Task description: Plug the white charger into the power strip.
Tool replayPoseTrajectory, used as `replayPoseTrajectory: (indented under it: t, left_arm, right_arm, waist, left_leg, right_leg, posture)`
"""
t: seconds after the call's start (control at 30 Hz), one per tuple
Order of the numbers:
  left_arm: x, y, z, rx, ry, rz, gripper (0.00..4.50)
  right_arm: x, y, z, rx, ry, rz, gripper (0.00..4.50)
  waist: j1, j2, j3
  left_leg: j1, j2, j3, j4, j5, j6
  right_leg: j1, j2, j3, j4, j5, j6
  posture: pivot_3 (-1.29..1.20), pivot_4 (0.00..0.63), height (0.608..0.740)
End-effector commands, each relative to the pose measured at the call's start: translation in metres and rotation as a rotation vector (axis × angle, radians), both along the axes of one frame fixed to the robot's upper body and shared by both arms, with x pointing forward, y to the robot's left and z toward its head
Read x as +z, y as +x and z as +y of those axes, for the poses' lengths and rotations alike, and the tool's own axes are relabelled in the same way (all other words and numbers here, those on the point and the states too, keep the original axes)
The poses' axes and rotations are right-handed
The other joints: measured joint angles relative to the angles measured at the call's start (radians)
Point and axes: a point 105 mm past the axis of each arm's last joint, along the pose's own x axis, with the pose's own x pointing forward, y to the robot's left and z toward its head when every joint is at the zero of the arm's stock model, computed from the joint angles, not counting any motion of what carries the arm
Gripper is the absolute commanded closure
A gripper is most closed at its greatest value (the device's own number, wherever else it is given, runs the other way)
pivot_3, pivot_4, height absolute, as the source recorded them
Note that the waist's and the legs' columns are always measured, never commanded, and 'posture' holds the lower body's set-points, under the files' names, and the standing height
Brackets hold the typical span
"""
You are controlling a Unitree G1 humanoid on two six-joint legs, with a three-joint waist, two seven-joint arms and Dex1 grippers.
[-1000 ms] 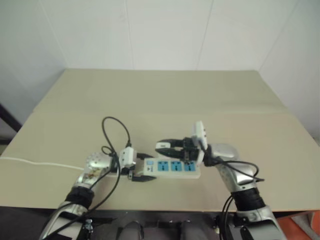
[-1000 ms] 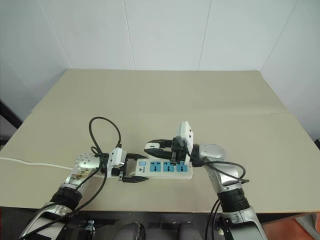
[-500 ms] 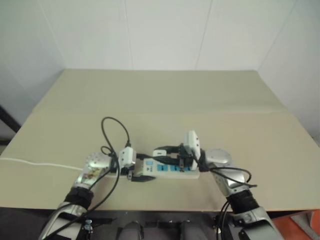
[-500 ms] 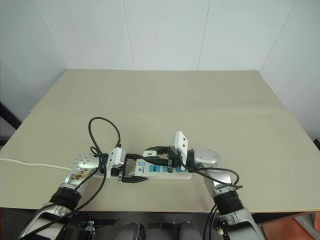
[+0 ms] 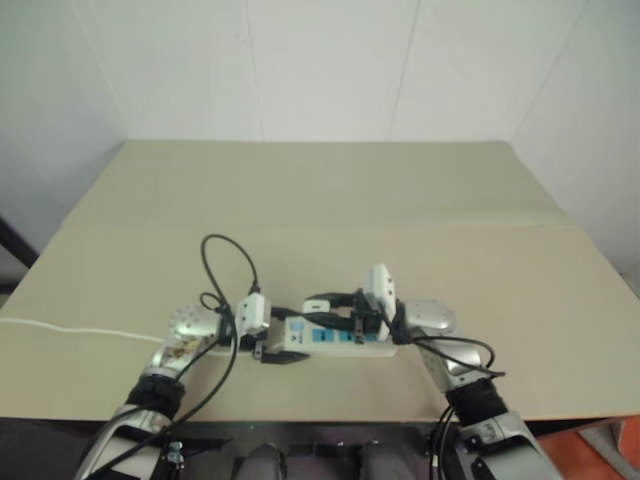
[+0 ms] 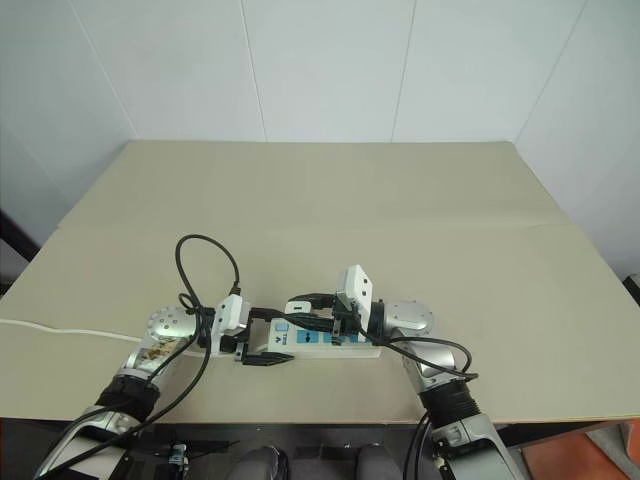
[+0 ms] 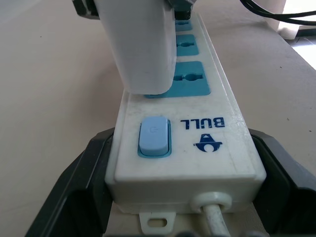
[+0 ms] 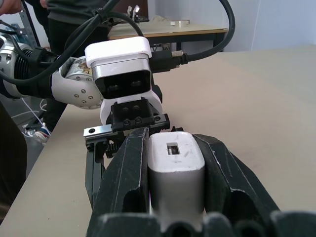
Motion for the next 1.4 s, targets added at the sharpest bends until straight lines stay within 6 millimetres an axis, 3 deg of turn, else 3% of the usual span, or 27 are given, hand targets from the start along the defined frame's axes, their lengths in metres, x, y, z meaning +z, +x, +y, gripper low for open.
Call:
replayPoseTrajectory:
  t: [0.03, 0.3, 0.47, 0.83, 1.27, 1.4]
  left_arm:
    - [-0.020, -0.008, 0.009, 0.004, 0.091, 0.060, 1.17]
    - [-0.020, -0.007, 0.013, 0.016, 0.098, 0.056, 1.17]
    - [-0.018, -0.006, 0.017, 0.028, 0.103, 0.050, 1.17]
    - [-0.017, -0.005, 0.020, 0.044, 0.109, 0.044, 1.17]
    - [-0.017, -0.006, 0.021, 0.047, 0.109, 0.044, 1.17]
    - [-0.017, -0.006, 0.020, 0.048, 0.108, 0.043, 1.17]
  right_arm:
    - [-0.016, -0.002, -0.008, -0.008, -0.061, 0.034, 3.32]
    - [-0.043, 0.005, -0.044, -0.072, -0.174, 0.098, 3.32]
    - [-0.052, 0.009, -0.052, -0.072, -0.224, 0.105, 3.32]
    - [-0.059, 0.000, -0.020, 0.057, -0.292, 0.108, 3.32]
    - [-0.065, -0.001, -0.021, 0.040, -0.327, 0.117, 3.32]
    - [-0.062, -0.002, -0.019, 0.054, -0.318, 0.128, 2.06]
  waist:
    - [0.000, 0.000, 0.000]
    - [0.004, -0.001, -0.002]
    - [0.004, -0.003, -0.004]
    - [-0.006, -0.003, -0.006]
    - [-0.007, -0.003, -0.010]
    - [-0.006, -0.005, -0.011]
  left_leg:
    - [0.000, 0.000, 0.000, 0.000, 0.000, 0.000]
    - [0.000, -0.001, 0.000, 0.000, 0.000, 0.000]
    - [0.001, -0.001, 0.000, 0.000, 0.000, 0.000]
    - [0.008, 0.000, 0.001, -0.004, 0.000, 0.000]
    - [0.015, 0.000, 0.000, -0.012, 0.000, 0.000]
    - [0.013, 0.000, 0.000, -0.013, 0.000, 0.000]
  right_leg:
    - [0.000, 0.000, 0.000, 0.000, 0.000, 0.000]
    - [0.001, -0.001, 0.000, -0.001, 0.000, 0.000]
    - [0.002, -0.001, 0.000, -0.001, 0.000, 0.000]
    - [0.005, 0.000, 0.002, -0.001, -0.001, -0.001]
    - [0.007, 0.002, 0.003, -0.001, -0.003, -0.003]
    - [0.005, 0.002, 0.003, -0.002, -0.003, -0.004]
  posture:
    - [0.00, 0.150, 0.740]
    - [0.00, 0.150, 0.740]
    - [0.00, 0.150, 0.740]
    - [0.00, 0.150, 0.740]
    - [0.00, 0.150, 0.740]
    - [0.00, 0.150, 0.740]
